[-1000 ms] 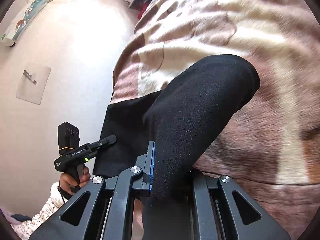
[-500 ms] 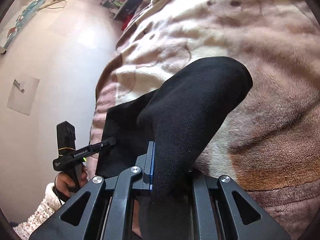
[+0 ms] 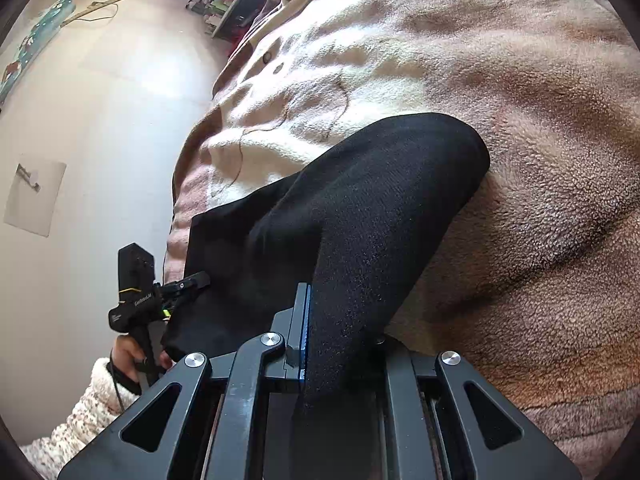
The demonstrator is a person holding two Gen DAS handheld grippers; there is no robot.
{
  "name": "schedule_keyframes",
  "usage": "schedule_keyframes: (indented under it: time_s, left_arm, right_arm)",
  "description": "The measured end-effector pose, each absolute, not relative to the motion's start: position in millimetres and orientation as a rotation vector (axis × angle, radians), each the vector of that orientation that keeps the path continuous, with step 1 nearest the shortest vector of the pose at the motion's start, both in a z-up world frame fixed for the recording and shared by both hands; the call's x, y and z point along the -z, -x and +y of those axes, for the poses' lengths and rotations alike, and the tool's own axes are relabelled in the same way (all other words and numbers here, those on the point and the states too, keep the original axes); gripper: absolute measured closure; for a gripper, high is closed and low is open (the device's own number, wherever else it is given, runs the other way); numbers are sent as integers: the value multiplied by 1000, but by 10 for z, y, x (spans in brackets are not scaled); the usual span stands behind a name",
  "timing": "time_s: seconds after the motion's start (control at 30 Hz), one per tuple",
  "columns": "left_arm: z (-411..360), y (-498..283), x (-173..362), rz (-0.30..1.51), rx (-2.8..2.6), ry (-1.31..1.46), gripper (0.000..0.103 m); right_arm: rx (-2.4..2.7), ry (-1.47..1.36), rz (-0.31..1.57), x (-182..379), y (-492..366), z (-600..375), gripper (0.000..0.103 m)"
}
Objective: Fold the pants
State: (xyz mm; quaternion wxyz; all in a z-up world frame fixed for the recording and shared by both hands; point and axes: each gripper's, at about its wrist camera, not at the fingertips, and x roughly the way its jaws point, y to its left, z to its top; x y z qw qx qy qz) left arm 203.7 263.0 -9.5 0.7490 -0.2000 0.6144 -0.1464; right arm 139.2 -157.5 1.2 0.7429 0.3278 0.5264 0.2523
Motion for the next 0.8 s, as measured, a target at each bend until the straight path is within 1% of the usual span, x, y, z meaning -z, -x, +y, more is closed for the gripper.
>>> schedule_keyframes:
  time_s: [0.07,0.17,0.4,0.5,0.6,0.73,0.8]
  left_arm:
    - [2622,-2072,166,1367,324,469,0]
    - [2625,-2142,234,1392,329,488,0]
    - [2539,-2090,-138,1328,295,212,2]
    - [2588,-2080,-193,1335,292,174,1]
    - [2680,-2097,-113,1343,320,238,1]
    - [2813,-2101,253,1407,371,511,0]
    - [2809,-2103,312,1387,376,532,0]
  right_arm:
    - [-559,-710,1156,13,-1398,-1592,92]
    - [-567,-700,1159,32,-1413,-1594,92]
    - [-581,-672,1166,45,-1432,-1579,92]
    - [-587,-669,1169,59,-1436,-1578,91]
    - [-585,-675,1168,72,-1433,-1563,91]
    - [-575,-682,1170,95,-1432,-1567,91]
    - [-569,-680,1174,100,-1440,-1561,91]
